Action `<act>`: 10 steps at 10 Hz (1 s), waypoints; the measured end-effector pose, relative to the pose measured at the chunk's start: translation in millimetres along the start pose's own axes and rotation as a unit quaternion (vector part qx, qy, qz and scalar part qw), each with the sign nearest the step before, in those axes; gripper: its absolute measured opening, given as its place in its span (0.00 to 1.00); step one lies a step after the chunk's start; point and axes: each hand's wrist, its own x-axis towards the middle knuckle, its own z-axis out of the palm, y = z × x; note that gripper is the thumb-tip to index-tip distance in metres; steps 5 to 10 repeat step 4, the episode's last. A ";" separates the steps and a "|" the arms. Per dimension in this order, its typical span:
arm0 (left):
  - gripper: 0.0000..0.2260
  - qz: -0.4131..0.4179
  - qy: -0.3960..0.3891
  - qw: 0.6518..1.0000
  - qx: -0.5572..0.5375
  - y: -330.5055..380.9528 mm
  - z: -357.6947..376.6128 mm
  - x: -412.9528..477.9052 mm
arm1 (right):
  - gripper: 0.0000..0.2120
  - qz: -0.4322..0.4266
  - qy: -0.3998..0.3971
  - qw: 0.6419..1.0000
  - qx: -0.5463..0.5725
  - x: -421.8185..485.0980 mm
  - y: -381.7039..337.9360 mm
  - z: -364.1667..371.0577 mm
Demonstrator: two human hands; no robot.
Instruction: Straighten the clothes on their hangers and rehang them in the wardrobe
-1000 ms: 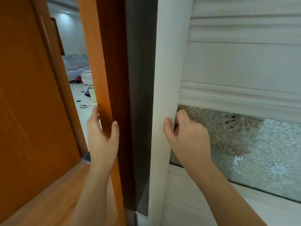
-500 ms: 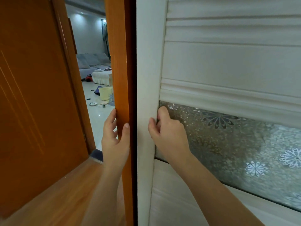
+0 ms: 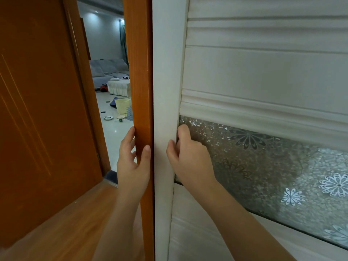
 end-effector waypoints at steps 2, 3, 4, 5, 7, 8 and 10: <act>0.24 0.002 -0.043 0.999 0.020 0.4 -15.5 2.4 | 0.04 -0.024 -0.088 0.995 0.030 -19.9 15.5 -44.2; 0.23 0.003 -0.017 0.999 0.044 0.7 -11.1 -12.7 | 0.04 -0.021 -0.070 0.997 0.025 -40.4 34.3 -81.8; 0.21 -0.045 -0.055 0.997 0.040 -3.2 -16.8 -36.1 | 0.09 0.010 -0.004 0.999 0.030 -62.8 55.7 -124.0; 0.21 -0.045 -0.055 0.997 0.040 -3.2 -16.8 -36.1 | 0.09 0.010 -0.004 0.999 0.030 -62.8 55.7 -124.0; 0.21 -0.045 -0.055 0.997 0.040 -3.2 -16.8 -36.1 | 0.09 0.010 -0.004 0.999 0.030 -62.8 55.7 -124.0; 0.21 -0.045 -0.055 0.997 0.040 -3.2 -16.8 -36.1 | 0.09 0.010 -0.004 0.999 0.030 -62.8 55.7 -124.0; 0.21 -0.045 -0.055 0.997 0.040 -3.2 -16.8 -36.1 | 0.09 0.010 -0.004 0.999 0.030 -62.8 55.7 -124.0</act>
